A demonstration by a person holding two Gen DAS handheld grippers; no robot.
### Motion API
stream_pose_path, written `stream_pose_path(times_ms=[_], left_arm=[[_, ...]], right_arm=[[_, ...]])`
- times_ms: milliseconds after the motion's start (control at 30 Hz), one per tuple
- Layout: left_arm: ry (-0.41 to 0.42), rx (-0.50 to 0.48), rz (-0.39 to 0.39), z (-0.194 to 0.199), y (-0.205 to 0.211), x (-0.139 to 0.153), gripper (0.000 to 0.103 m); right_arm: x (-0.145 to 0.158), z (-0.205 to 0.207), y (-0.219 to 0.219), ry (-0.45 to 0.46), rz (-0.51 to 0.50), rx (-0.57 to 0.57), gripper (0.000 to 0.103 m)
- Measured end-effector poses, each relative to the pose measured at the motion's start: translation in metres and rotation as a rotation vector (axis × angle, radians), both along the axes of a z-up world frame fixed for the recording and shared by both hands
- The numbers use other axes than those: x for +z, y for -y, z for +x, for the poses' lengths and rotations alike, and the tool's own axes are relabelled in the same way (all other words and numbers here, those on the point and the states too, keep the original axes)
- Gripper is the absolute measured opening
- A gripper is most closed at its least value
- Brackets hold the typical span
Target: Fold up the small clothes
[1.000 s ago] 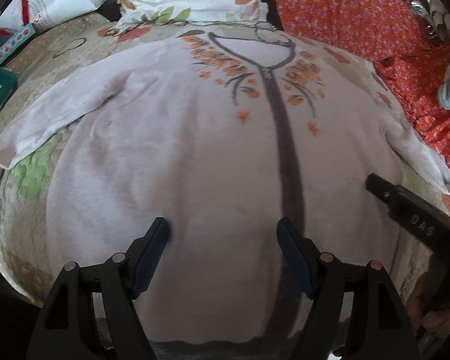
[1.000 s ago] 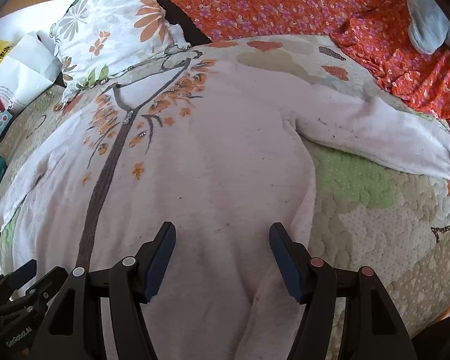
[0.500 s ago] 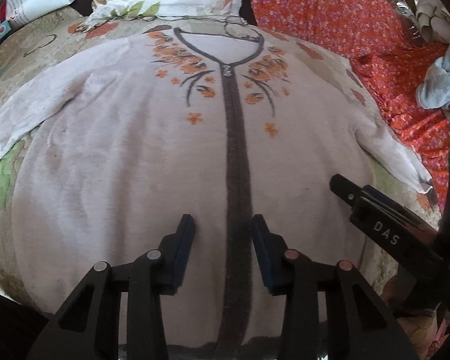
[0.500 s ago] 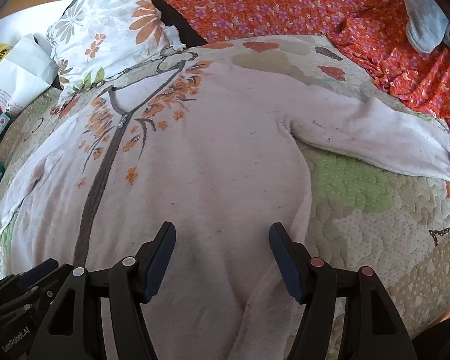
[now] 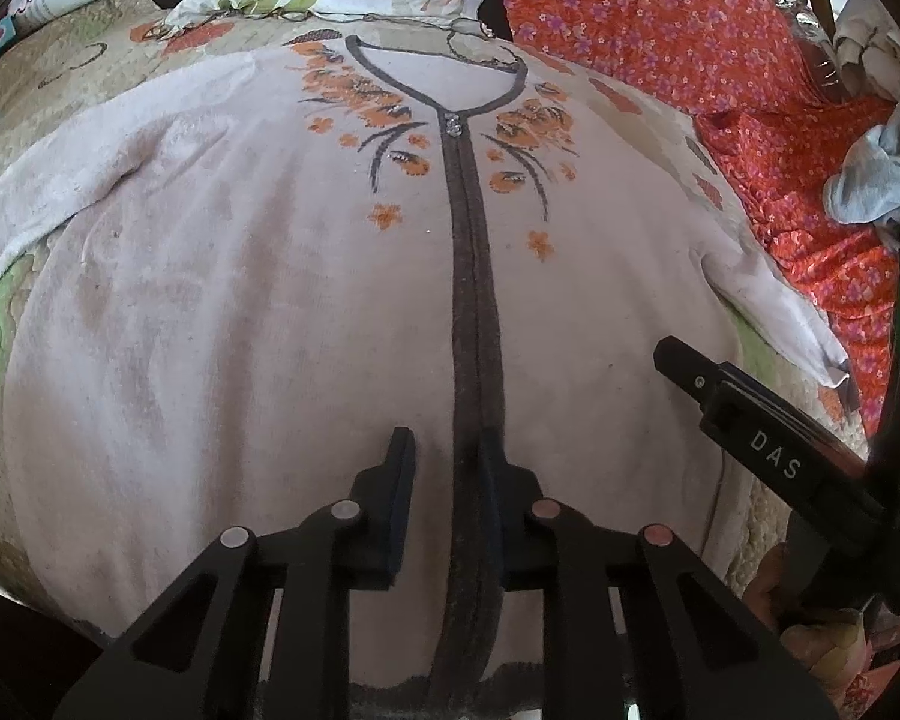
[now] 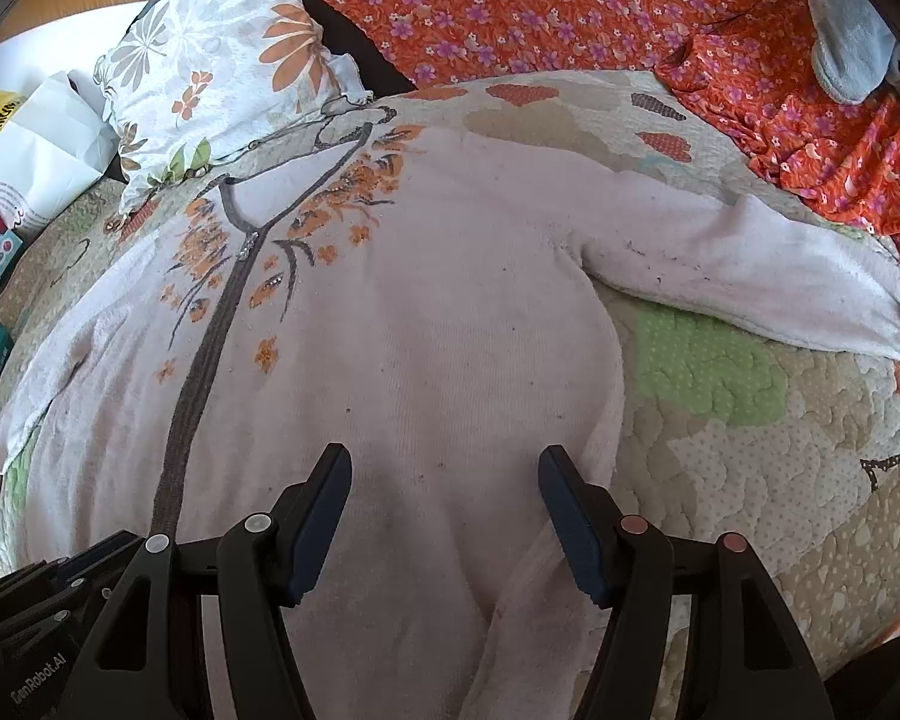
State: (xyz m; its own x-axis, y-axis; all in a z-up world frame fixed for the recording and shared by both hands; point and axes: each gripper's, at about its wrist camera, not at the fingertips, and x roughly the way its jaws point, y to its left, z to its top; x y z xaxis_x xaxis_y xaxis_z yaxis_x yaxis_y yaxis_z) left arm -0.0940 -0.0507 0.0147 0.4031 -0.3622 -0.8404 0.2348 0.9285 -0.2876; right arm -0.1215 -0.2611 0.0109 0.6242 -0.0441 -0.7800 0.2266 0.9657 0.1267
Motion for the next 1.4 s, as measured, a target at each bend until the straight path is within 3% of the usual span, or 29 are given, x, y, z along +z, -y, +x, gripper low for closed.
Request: stream_pose_path(times_ms=[267, 500, 733, 900, 967, 1000, 1033, 1100, 1133, 1200, 1333, 1400], left_arm=[[0.035, 0.022, 0.038, -0.004, -0.002, 0.004, 0.020], [0.104, 0.076, 0.097, -0.005, -0.011, 0.014, 0.056], [0.093, 0.127, 0.113, -0.004, -0.029, 0.011, 0.066], [0.098, 0.160, 0.123, -0.007, -0.044, 0.009, 0.068], [0.100, 0.164, 0.122, -0.008, -0.048, 0.009, 0.068], [0.103, 0.160, 0.116, -0.009, -0.048, 0.010, 0.068], [0.107, 0.155, 0.110, -0.010, -0.048, 0.011, 0.063], [0.115, 0.142, 0.105, -0.011, -0.047, 0.013, 0.048], [0.115, 0.134, 0.111, -0.012, -0.045, 0.013, 0.040], [0.109, 0.121, 0.116, -0.012, -0.043, 0.012, 0.035], [0.105, 0.124, 0.121, -0.013, -0.041, 0.010, 0.035], [0.105, 0.132, 0.126, -0.012, -0.041, 0.010, 0.036]], right_arm=[[0.003, -0.003, -0.007, 0.021, -0.002, 0.030, 0.070], [0.013, -0.008, -0.014, 0.070, -0.032, 0.051, 0.076], [0.017, -0.010, -0.025, 0.092, -0.054, 0.094, 0.078], [0.019, -0.013, -0.030, 0.105, -0.060, 0.113, 0.083], [0.021, -0.015, -0.033, 0.111, -0.062, 0.128, 0.077], [0.022, -0.016, -0.036, 0.111, -0.076, 0.137, 0.058], [0.021, -0.016, -0.038, 0.103, -0.085, 0.145, 0.030], [0.020, -0.016, -0.043, 0.092, -0.094, 0.162, 0.023], [0.020, -0.016, -0.044, 0.091, -0.092, 0.165, 0.023], [0.018, -0.016, -0.045, 0.088, -0.093, 0.164, 0.025], [0.021, -0.017, -0.037, 0.099, -0.077, 0.135, 0.057], [0.022, -0.018, -0.033, 0.107, -0.066, 0.120, 0.062]])
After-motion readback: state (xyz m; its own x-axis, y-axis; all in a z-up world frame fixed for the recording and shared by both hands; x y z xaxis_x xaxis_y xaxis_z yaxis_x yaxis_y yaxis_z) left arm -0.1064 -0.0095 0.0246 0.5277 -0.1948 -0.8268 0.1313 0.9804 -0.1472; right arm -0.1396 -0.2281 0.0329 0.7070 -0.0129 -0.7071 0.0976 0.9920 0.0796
